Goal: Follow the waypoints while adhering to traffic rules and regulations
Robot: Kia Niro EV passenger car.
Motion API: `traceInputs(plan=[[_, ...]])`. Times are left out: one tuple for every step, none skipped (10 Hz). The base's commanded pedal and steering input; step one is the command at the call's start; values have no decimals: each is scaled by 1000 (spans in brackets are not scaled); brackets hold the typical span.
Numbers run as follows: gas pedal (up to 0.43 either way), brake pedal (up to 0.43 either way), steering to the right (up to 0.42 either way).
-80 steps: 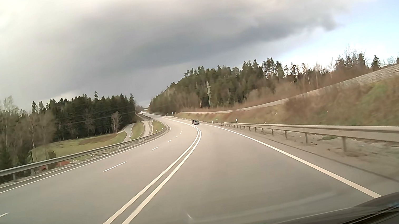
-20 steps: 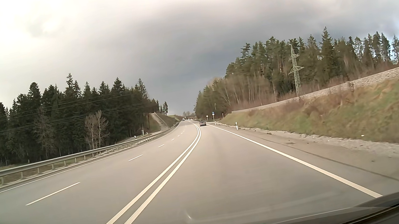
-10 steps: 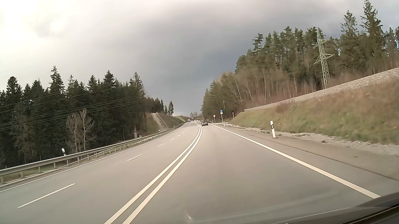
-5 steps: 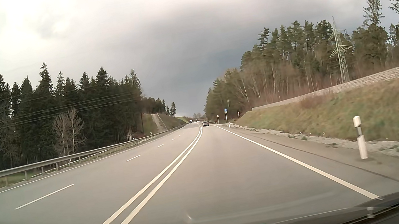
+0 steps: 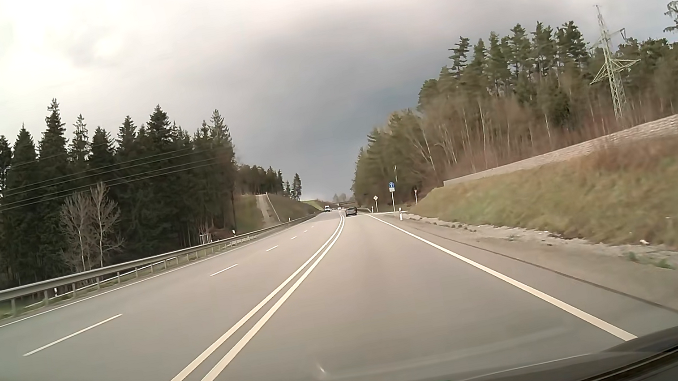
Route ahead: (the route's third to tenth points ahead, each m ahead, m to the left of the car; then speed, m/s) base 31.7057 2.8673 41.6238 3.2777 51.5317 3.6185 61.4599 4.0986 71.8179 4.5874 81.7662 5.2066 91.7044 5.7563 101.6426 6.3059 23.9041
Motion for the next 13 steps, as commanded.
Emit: traceInputs(plan=[[150, 0, -8], [150, 0, -8], [150, 0, -8], [150, 0, -8], [150, 0, -9], [150, 0, -10], [157, 0, -10], [157, 0, -10], [157, 0, -10], [157, 0, -10], [157, 0, -9], [157, 0, -8], [157, 0, -8]])
